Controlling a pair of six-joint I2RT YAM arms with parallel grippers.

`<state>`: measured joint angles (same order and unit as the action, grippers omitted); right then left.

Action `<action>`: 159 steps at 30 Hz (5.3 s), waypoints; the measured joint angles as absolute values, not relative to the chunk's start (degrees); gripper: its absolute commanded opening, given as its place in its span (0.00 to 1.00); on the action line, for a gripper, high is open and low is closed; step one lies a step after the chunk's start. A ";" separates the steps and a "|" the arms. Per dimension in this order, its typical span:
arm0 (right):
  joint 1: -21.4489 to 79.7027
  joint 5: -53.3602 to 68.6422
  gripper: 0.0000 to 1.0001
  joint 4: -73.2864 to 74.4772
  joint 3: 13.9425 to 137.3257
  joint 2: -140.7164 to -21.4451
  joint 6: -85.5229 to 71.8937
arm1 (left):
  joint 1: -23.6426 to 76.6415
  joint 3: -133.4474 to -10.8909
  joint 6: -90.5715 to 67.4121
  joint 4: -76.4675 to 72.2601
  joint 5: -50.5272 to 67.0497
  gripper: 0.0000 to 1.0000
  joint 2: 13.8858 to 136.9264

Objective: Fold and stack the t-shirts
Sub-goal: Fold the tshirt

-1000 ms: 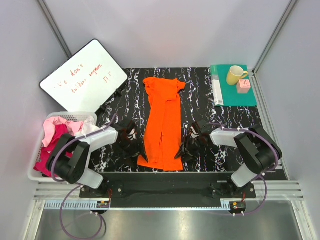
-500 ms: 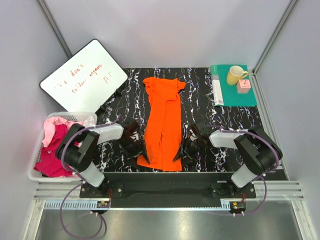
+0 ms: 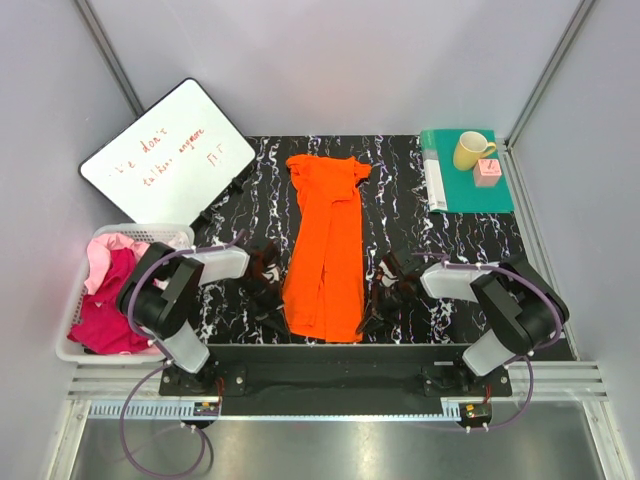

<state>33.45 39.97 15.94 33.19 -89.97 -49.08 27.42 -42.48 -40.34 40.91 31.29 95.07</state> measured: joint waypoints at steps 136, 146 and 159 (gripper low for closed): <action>26.57 24.77 0.00 42.65 108.79 -133.49 -24.47 | 24.34 -118.48 -27.14 52.88 8.75 0.00 135.44; 26.46 20.45 0.00 43.59 113.78 -135.11 -25.74 | 23.14 -111.90 -26.81 51.75 8.19 0.00 128.42; 26.26 14.55 0.00 44.66 118.41 -137.84 -27.44 | 24.91 -98.04 -24.97 47.75 8.25 0.00 114.50</action>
<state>26.26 14.55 44.66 118.41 -137.84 -27.44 24.91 -98.04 -24.97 47.75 8.25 114.50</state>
